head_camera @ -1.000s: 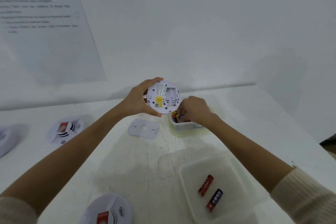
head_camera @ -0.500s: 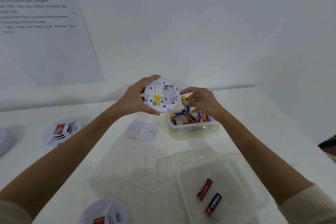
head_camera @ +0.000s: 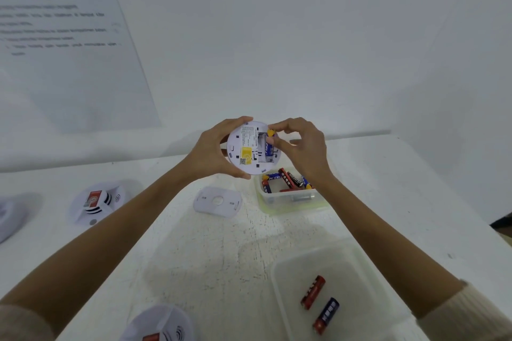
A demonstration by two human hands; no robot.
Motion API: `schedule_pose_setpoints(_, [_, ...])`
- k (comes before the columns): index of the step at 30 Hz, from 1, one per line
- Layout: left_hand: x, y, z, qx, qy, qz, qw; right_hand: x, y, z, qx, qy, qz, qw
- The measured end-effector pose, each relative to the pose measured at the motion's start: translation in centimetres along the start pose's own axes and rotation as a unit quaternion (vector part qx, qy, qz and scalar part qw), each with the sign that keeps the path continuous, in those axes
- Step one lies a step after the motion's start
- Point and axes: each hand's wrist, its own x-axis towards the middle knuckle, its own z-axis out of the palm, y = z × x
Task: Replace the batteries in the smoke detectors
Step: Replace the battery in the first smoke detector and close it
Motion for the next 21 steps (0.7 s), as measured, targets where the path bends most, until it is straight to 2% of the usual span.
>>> schedule_pose_setpoints(6, [-0.1, 0.4, 0.5, 0.005, -0.005, 0.015, 1.000, 0.3, -0.2, -0.1, 0.140, -0.067, 0.110, 0.982])
schedule_pose_setpoints(12, [-0.5, 0.4, 1.0, 0.008, -0.012, 0.025, 1.000, 0.4, 0.0, -1.0, 0.217, -0.106, 0.161, 0.957])
schedule_pose_setpoints(21, [-0.5, 0.5, 0.9, 0.007, -0.012, 0.021, 1.000, 0.5, 0.5, -0.6, 0.177, -0.062, 0.145, 0.971])
